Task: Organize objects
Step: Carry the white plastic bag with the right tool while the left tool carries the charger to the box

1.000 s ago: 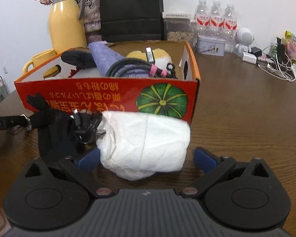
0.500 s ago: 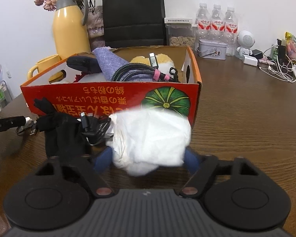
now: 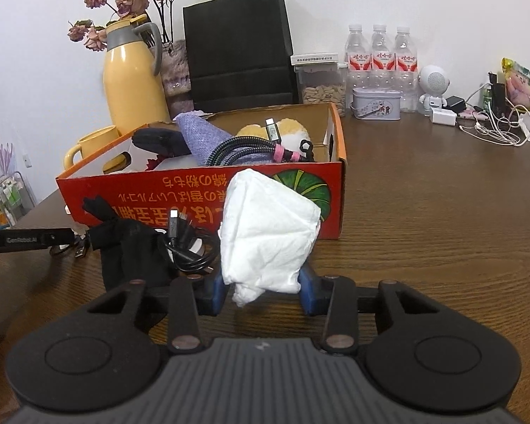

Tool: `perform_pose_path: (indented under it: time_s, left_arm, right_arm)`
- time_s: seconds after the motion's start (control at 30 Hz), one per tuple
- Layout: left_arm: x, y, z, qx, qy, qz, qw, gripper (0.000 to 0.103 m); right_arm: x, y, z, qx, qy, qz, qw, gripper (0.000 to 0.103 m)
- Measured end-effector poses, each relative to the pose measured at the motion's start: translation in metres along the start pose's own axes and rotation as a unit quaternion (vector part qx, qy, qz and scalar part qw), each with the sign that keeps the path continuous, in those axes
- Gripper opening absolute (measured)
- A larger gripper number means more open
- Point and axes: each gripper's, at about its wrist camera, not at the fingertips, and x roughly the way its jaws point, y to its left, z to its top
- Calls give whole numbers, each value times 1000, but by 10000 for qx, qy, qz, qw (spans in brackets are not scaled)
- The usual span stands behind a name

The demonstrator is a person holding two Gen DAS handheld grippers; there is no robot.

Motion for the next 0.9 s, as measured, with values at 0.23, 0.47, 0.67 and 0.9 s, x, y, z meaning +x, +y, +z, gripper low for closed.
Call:
perform_pose_path:
  time_s: [0.23,0.47,0.67,0.9]
  left_arm:
    - [-11,-4,-5,110,-266,-46,9996,23]
    - [-26,-4,-7,124,-520,99,9985,23]
    - [-40,-8,-1,112,-746,114,9971,23]
    - [-50,-22,20,169,-1048,-26,9943,23]
  right_arm:
    - [-2,-1,-1,36,-73,-5,10000,40]
    - [-9,1,-2,-24,-255,25,9997,40]
    - [-21,1,5,-30,-461,129,9989,40]
    - [-29,8,25,-158,-732,296,9968,40]
